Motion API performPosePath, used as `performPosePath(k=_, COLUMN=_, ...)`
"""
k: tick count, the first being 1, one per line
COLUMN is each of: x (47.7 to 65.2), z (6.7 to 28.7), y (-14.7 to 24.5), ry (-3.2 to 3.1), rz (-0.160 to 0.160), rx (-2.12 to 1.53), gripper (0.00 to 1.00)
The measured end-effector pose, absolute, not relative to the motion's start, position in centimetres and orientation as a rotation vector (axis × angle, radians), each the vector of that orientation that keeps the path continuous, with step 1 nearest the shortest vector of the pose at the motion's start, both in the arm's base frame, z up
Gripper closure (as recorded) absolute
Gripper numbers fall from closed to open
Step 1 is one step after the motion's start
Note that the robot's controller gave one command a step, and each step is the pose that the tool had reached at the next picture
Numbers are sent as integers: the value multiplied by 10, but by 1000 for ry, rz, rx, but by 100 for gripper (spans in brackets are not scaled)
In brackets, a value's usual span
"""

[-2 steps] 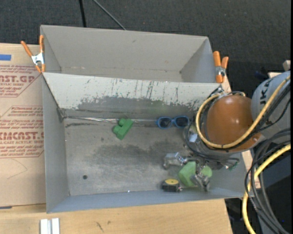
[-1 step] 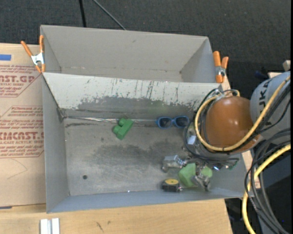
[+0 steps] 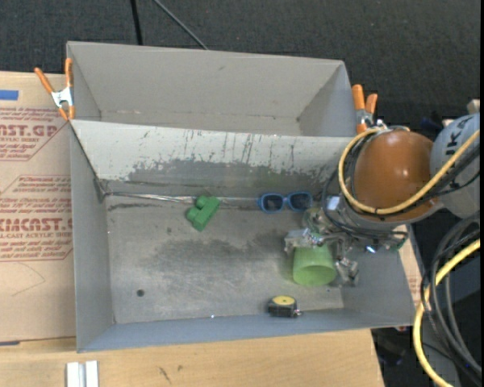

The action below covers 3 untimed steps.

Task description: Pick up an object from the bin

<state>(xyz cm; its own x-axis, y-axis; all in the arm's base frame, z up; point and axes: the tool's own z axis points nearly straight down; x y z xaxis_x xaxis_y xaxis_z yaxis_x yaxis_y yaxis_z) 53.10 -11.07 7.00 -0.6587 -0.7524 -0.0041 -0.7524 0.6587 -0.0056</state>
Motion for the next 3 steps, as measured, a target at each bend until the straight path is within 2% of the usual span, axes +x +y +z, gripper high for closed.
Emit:
performPosePath(k=1, x=528, z=69, y=-107, ry=2856, rz=4, rx=-1304, gripper=100)
performPosePath(k=2, x=509, z=174, y=-102, ry=2850, rz=-6, rx=-1305, gripper=100)
performPosePath(k=3, x=503, z=310, y=-101, ry=2863, rz=-9, rx=-1270, gripper=100)
